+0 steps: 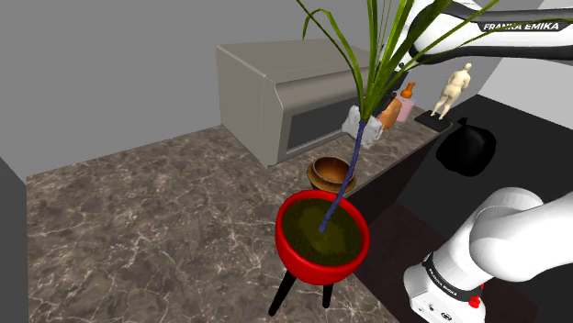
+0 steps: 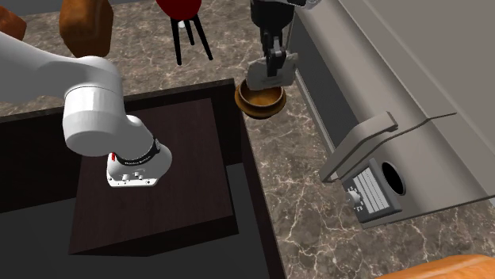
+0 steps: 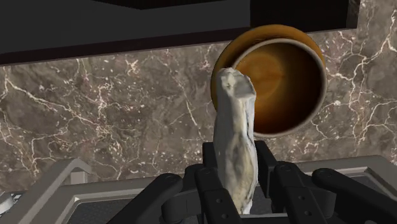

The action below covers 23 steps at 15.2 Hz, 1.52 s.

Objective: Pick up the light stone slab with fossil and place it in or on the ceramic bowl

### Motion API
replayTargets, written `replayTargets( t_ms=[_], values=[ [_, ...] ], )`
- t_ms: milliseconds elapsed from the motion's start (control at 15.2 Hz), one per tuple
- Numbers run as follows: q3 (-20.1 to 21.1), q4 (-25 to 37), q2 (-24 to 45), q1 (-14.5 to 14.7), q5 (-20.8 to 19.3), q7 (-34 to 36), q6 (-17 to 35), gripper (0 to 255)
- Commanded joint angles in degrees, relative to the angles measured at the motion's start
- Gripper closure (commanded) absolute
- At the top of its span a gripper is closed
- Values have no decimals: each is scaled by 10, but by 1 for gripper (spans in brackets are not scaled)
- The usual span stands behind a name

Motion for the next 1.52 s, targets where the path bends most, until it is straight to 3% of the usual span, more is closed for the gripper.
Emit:
replayTargets(
  t_ms=[0,264,1452],
  values=[
    [23,-3,-1,11,10,29,1,255],
    [67,13,14,33,30,85,0,255],
    [69,-107,39,33,30,86,145,255]
  ],
)
